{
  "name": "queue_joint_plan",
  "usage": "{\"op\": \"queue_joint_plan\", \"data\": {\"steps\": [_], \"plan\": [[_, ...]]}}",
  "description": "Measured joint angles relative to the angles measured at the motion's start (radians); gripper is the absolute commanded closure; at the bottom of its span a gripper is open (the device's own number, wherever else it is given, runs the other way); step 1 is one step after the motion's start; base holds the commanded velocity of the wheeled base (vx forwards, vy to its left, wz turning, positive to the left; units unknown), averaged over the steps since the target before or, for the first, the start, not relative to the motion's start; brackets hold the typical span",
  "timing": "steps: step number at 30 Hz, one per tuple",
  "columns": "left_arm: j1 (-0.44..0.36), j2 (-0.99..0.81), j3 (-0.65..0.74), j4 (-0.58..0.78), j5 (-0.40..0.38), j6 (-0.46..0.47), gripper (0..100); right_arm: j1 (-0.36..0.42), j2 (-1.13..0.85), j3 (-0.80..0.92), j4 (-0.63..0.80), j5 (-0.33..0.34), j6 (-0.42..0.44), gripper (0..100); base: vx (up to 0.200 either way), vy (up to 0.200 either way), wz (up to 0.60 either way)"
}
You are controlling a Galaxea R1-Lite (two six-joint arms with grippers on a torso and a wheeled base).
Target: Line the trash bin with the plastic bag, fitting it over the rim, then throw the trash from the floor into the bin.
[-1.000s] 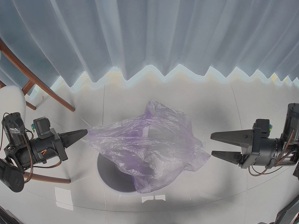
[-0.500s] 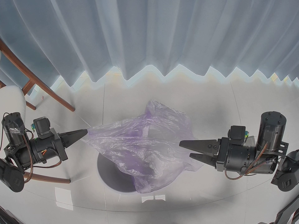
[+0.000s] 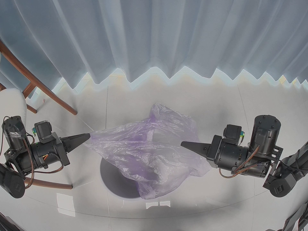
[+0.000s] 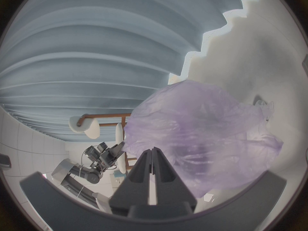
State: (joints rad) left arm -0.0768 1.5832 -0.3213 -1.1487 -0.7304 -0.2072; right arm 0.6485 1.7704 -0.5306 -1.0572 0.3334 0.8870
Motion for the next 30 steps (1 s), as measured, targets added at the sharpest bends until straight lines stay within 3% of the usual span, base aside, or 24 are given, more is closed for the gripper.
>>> {"op": "queue_joint_plan", "data": {"steps": [13, 22, 30], "plan": [[0.005, 0.0, -0.002, 0.0, 0.0, -0.001, 100, 0.005, 0.144, -0.08, -0.158, -0.121, -0.036, 100, 0.0, 0.0, 0.0], [0.009, -0.001, 0.0, 0.001, 0.0, -0.007, 100, 0.03, 0.269, -0.156, -0.242, -0.273, -0.115, 100, 0.0, 0.0, 0.0], [0.018, -0.002, 0.001, 0.002, 0.001, -0.009, 100, 0.074, 0.242, -0.069, -0.246, -0.268, -0.116, 100, 0.0, 0.0, 0.0]]}}
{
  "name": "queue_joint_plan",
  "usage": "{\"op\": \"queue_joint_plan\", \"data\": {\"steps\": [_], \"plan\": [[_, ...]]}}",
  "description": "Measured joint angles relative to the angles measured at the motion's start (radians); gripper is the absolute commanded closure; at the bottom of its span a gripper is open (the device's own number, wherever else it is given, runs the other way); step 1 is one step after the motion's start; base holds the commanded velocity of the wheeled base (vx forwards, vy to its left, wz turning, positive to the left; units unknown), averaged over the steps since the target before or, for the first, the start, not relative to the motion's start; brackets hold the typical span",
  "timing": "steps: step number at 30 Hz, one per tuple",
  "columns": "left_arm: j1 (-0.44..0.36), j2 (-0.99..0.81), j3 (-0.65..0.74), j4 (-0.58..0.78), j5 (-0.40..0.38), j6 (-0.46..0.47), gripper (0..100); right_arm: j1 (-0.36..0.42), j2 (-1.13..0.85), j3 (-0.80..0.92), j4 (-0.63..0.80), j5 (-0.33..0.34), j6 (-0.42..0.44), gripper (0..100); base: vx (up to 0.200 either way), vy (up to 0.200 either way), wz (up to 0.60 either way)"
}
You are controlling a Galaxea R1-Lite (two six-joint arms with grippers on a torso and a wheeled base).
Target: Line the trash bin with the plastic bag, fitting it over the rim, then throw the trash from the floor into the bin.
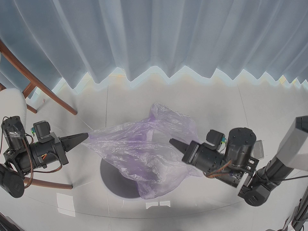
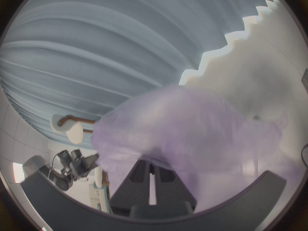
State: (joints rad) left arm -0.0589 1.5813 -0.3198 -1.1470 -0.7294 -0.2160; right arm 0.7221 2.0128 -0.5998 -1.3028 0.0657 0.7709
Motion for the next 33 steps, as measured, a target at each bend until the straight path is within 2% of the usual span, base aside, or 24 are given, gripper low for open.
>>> {"op": "queue_joint_plan", "data": {"steps": [6, 10, 14, 18, 22, 27, 33], "plan": [[0.005, 0.0, 0.001, 0.002, 0.002, 0.0, 100, 0.094, -0.147, 0.201, 0.001, 0.087, -0.009, 100, 0.0, 0.0, 0.0], [0.011, -0.001, 0.002, 0.004, 0.01, 0.0, 100, 0.09, -0.232, 0.243, 0.002, 0.114, -0.011, 100, 0.0, 0.0, 0.0], [0.014, -0.003, 0.003, 0.006, 0.017, 0.0, 100, 0.0, -0.279, 0.22, 0.002, 0.135, -0.012, 100, 0.0, 0.0, 0.0], [0.015, -0.005, 0.004, 0.005, 0.023, 0.0, 100, -0.151, -0.288, 0.161, 0.003, 0.171, -0.014, 100, 0.0, 0.0, 0.0], [0.016, -0.012, 0.005, 0.004, 0.026, -0.001, 100, -0.269, -0.254, 0.056, 0.003, 0.193, -0.014, 100, 0.0, 0.0, 0.0], [0.017, -0.029, 0.004, 0.006, 0.026, -0.004, 100, -0.328, -0.172, -0.077, 0.003, 0.186, -0.002, 100, 0.0, 0.0, 0.0], [0.017, -0.041, 0.001, 0.003, 0.026, -0.004, 100, -0.337, -0.061, -0.216, 0.004, 0.144, 0.007, 100, 0.0, 0.0, 0.0]]}}
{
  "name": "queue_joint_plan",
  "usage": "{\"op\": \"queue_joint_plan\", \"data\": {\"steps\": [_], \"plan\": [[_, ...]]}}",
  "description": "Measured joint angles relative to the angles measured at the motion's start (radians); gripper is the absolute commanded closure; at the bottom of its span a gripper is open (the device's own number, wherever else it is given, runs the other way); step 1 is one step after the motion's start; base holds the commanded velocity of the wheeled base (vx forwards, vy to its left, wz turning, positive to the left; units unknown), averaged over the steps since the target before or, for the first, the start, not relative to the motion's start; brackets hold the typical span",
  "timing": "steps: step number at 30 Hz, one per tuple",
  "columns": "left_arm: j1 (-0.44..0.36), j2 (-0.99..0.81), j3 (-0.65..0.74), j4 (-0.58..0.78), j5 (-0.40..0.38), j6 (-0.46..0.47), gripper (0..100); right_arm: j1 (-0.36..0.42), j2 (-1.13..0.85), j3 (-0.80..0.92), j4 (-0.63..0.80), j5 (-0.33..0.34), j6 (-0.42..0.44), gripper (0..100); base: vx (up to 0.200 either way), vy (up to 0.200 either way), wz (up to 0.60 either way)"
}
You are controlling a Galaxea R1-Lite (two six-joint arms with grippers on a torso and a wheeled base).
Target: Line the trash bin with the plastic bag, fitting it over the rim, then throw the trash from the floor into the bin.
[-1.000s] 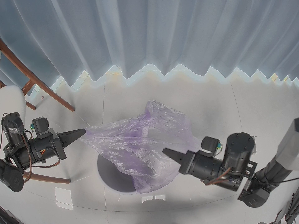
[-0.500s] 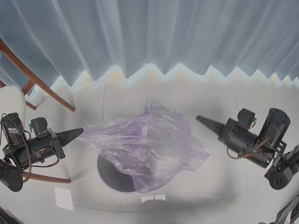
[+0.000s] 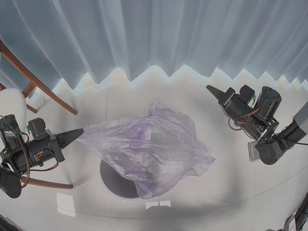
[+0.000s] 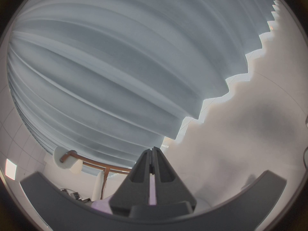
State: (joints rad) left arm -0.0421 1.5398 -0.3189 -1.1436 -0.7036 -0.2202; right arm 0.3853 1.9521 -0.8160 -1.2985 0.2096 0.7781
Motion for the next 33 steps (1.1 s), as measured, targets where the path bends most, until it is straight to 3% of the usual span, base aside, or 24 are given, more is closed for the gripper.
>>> {"op": "queue_joint_plan", "data": {"steps": [9, 15, 22, 33], "plan": [[-0.003, -0.008, 0.003, -0.001, -0.004, 0.001, 100, 0.02, 0.157, -0.18, 0.091, -0.028, 0.003, 100, 0.0, 0.0, 0.0], [-0.006, -0.014, 0.007, -0.001, 0.001, 0.002, 100, 0.081, 0.232, -0.264, 0.13, -0.034, 0.009, 100, 0.0, 0.0, 0.0], [-0.005, -0.042, 0.009, 0.011, 0.001, 0.001, 100, 0.187, 0.269, -0.254, 0.173, -0.035, 0.061, 100, 0.0, 0.0, 0.0], [-0.006, -0.07, 0.036, 0.022, 0.0, 0.003, 100, 0.337, 0.28, -0.15, 0.187, -0.033, 0.066, 100, 0.0, 0.0, 0.0]]}}
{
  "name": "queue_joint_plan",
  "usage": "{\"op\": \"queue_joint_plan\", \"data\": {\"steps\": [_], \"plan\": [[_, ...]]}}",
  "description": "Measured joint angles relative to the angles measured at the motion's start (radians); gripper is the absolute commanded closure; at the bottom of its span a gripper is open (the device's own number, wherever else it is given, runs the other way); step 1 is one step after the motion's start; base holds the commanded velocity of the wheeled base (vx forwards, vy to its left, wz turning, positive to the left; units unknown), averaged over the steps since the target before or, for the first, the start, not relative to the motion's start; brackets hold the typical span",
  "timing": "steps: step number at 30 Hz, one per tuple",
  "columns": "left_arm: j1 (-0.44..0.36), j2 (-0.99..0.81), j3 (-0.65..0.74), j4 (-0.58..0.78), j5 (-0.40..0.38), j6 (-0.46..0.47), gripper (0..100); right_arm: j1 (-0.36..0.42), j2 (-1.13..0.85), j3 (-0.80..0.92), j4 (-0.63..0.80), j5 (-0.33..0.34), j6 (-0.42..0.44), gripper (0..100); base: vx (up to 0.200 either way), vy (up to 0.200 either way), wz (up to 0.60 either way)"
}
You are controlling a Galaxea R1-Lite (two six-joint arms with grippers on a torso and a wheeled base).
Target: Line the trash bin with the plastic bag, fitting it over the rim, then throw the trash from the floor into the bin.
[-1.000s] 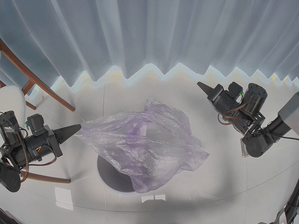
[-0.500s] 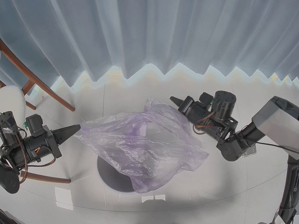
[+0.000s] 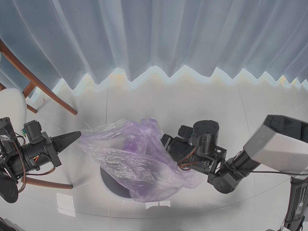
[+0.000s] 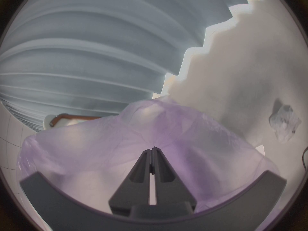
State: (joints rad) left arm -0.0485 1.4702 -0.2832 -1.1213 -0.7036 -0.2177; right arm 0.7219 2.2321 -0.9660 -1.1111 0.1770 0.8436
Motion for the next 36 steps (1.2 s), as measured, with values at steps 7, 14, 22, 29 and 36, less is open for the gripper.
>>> {"op": "queue_joint_plan", "data": {"steps": [7, 14, 22, 29, 36], "plan": [[-0.001, -0.054, 0.015, 0.143, 0.0, 0.0, 100, 0.09, 0.01, 0.032, 0.005, 0.002, 0.0, 100, 0.0, 0.0, 0.0], [-0.001, -0.126, 0.009, 0.306, 0.0, 0.0, 100, 0.131, 0.051, 0.034, 0.005, 0.002, -0.001, 100, 0.0, 0.0, 0.0], [0.006, -0.136, -0.011, 0.322, 0.001, 0.001, 100, 0.138, 0.104, 0.01, 0.004, -0.002, -0.007, 100, 0.0, 0.0, 0.0], [0.023, -0.07, -0.045, 0.317, 0.002, 0.001, 100, 0.104, 0.095, -0.023, 0.005, -0.02, -0.007, 100, 0.0, 0.0, 0.0], [0.045, -0.001, -0.083, 0.315, -0.001, 0.002, 100, 0.036, 0.024, -0.028, -0.002, -0.053, -0.009, 100, 0.0, 0.0, 0.0]]}}
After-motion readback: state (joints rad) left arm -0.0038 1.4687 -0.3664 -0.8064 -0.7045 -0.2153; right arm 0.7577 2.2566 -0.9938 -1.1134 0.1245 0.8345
